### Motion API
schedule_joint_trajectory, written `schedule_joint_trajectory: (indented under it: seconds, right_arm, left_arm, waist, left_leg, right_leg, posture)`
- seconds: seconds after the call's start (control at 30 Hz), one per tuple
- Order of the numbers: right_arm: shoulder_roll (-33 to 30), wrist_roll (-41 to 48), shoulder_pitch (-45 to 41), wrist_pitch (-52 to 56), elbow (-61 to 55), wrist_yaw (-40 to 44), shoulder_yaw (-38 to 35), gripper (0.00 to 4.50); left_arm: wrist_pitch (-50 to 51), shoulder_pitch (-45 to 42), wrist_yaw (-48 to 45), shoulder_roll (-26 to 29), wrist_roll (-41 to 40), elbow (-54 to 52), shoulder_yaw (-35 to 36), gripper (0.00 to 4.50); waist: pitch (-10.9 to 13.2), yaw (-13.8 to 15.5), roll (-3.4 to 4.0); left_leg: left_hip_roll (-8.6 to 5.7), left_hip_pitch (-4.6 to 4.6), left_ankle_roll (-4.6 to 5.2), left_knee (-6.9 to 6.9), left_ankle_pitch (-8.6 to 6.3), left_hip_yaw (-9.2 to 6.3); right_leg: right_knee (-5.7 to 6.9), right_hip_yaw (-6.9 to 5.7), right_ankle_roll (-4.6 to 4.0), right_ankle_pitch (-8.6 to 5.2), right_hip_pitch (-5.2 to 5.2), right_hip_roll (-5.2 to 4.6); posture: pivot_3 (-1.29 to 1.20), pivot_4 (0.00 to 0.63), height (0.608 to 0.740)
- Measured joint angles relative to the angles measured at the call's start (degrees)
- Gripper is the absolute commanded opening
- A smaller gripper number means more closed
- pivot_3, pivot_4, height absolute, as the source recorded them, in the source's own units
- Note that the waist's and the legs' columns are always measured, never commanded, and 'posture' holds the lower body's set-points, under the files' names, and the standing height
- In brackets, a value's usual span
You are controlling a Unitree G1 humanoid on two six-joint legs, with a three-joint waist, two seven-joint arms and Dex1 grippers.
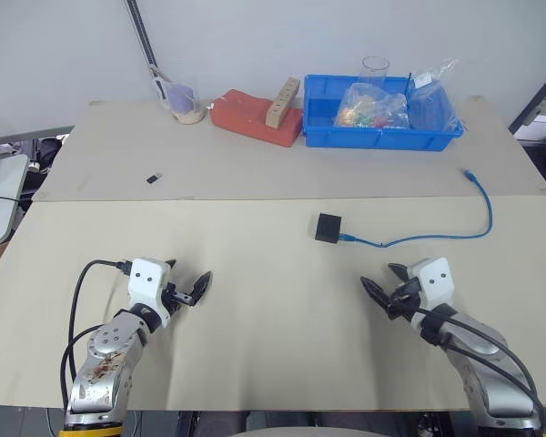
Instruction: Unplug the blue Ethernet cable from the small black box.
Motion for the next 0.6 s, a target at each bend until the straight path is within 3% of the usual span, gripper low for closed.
schedule_joint_trajectory:
  seconds: [0.1,0.3,0.47,0.6]
  right_arm:
    - [-0.70,0.09,-0.02,0.00,0.00,0.99,-0.03,3.71]
    - [-11.80,4.76,-7.88,1.88,1.60,11.38,-2.05,3.71]
    - [-15.13,5.97,-17.22,2.56,10.61,18.39,0.27,3.71]
    - [-15.11,3.57,-25.84,-0.07,22.81,25.02,6.97,3.71]
  left_arm:
    - [0.41,0.00,-1.22,0.89,-0.36,-0.37,-0.35,4.48]
    - [2.30,-7.65,-15.84,9.09,-6.66,-7.05,-6.40,4.48]
    - [4.61,-17.02,-23.08,12.09,-10.27,-9.01,-10.15,4.48]
    - [4.72,-21.62,-28.27,13.64,-12.30,-8.35,-11.60,4.48]
  waist:
    - [0.00,0.01,0.00]
    - [0.03,0.04,-0.03]
    - [0.04,-0.35,-0.05]
    - [0.07,-0.94,-0.05]
  left_leg:
    - [0.00,0.00,0.00,0.00,0.00,0.01]
    - [-0.01,0.09,0.00,0.06,0.00,0.03]
    - [0.03,0.21,0.11,0.04,-0.06,0.03]
    - [0.00,0.21,0.11,0.11,-0.06,0.04]
  right_leg:
    - [0.00,0.00,0.00,0.00,0.00,0.00]
    - [-0.06,-0.04,0.00,0.00,0.20,0.04]
    - [-0.15,-0.06,0.00,0.00,0.34,0.10]
    - [-0.14,-0.03,0.00,0.00,0.35,0.07]
  posture:
    - [0.00,0.150,0.740]
    - [0.00,0.150,0.740]
    - [0.00,0.150,0.740]
    - [0.00,0.150,0.740]
